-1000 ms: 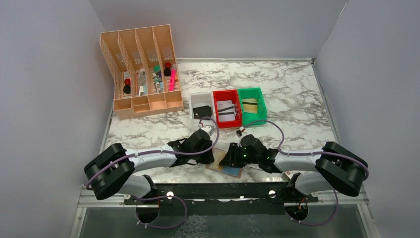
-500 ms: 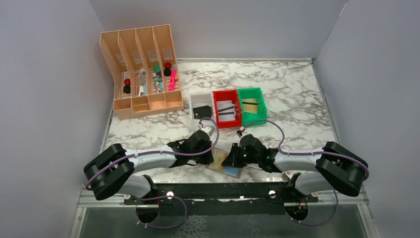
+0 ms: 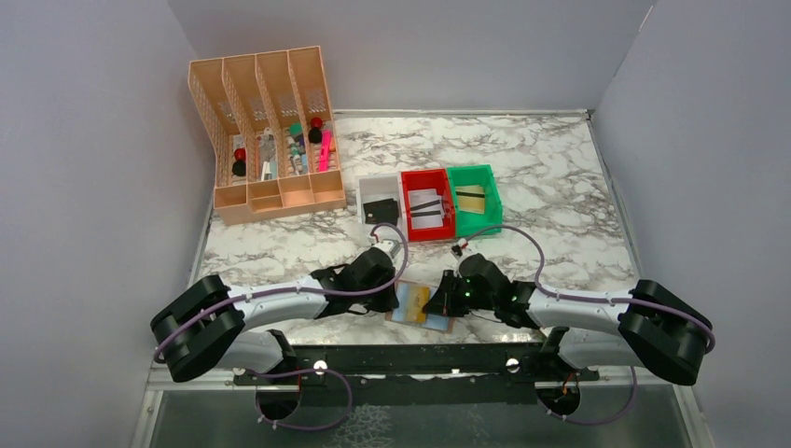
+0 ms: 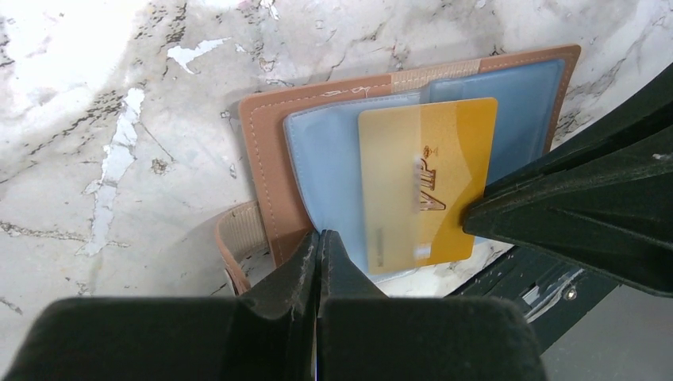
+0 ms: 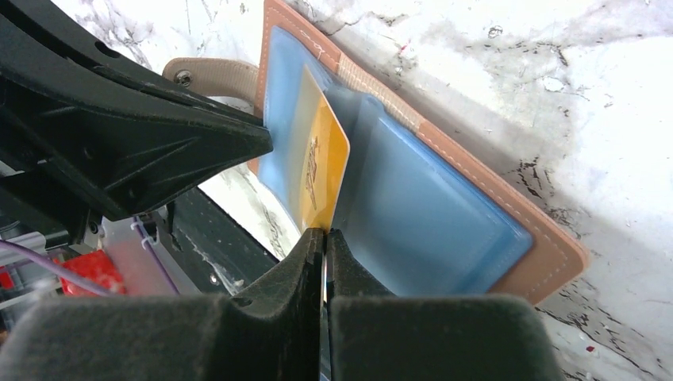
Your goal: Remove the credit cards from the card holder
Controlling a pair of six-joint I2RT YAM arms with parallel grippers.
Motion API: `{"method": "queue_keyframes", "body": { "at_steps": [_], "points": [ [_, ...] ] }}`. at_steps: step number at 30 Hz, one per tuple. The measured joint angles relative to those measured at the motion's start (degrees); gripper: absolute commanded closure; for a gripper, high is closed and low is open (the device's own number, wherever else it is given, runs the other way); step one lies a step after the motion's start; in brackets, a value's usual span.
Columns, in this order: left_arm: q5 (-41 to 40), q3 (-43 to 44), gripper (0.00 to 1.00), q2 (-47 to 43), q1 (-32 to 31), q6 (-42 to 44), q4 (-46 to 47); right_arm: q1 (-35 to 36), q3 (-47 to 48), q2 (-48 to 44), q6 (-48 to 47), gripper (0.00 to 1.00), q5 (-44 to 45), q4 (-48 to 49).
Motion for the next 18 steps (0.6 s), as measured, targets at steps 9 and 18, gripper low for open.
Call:
{"method": "queue_keyframes", "body": {
  "at_steps": [9,18],
  "points": [
    [0.0,-0.9,1.0,-1.8,0.0,-0.2,-0.8,0.0,-0.4,0.0,0.2,0.7,0.0,-0.2],
    [0.0,-1.3,1.0,-2.6,0.0,-0.2,-0.7,0.0,-0.6,5.0,2.8,0.6,0.2,6.1]
  ]
}}
